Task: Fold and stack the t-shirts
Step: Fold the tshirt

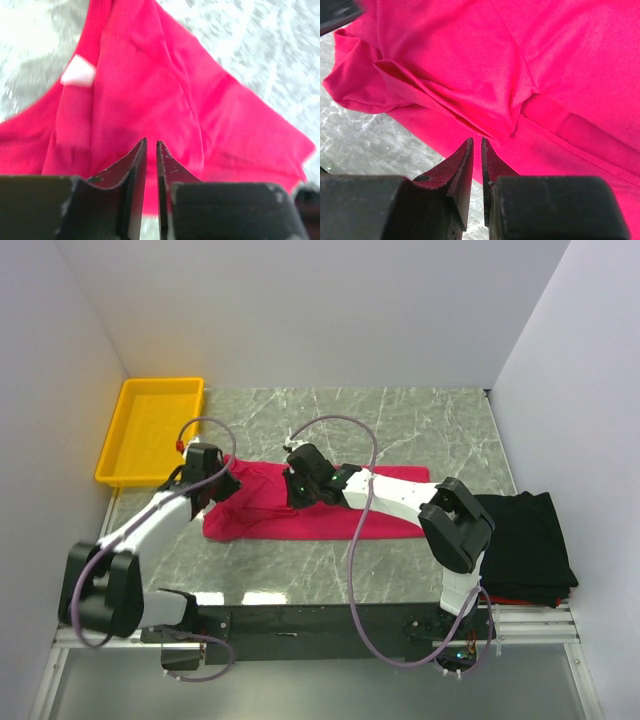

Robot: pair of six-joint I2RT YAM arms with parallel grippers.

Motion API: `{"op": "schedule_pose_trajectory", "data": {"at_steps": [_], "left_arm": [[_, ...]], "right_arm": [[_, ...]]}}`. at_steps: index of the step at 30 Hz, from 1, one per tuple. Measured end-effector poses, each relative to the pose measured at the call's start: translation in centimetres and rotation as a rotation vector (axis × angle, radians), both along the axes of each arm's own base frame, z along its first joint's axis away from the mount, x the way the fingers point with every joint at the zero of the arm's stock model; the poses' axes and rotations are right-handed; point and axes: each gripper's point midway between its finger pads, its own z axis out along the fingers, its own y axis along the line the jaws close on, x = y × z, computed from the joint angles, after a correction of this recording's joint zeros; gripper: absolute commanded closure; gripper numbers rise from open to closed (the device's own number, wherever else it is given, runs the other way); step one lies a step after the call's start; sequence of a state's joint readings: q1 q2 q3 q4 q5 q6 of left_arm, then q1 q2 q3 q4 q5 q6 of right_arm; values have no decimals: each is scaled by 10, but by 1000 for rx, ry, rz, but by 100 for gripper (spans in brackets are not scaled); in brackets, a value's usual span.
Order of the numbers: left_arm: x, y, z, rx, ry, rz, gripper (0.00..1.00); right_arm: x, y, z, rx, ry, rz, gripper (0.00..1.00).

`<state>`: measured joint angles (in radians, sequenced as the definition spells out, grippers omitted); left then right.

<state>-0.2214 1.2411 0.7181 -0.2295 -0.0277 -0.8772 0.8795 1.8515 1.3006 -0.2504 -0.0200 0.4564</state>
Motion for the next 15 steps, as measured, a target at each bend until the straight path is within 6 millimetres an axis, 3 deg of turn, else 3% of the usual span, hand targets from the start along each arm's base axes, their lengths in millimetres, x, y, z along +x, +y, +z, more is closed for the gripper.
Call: {"op": "schedule_pose_trajectory", "data": {"at_steps": [2, 6, 11, 15], "left_arm": [[13, 0, -11, 20, 35, 11, 92], [21, -3, -29, 36, 86, 9, 93], [9, -13, -40, 39, 98, -25, 94], [-12, -17, -57, 38, 132, -50, 94]], "right_arm": [[1, 0, 1, 3, -3, -2, 82], [2, -2, 2, -7, -7, -14, 82], [10, 0, 14, -11, -27, -31, 81], [25, 12, 36, 22, -63, -44, 81]]}}
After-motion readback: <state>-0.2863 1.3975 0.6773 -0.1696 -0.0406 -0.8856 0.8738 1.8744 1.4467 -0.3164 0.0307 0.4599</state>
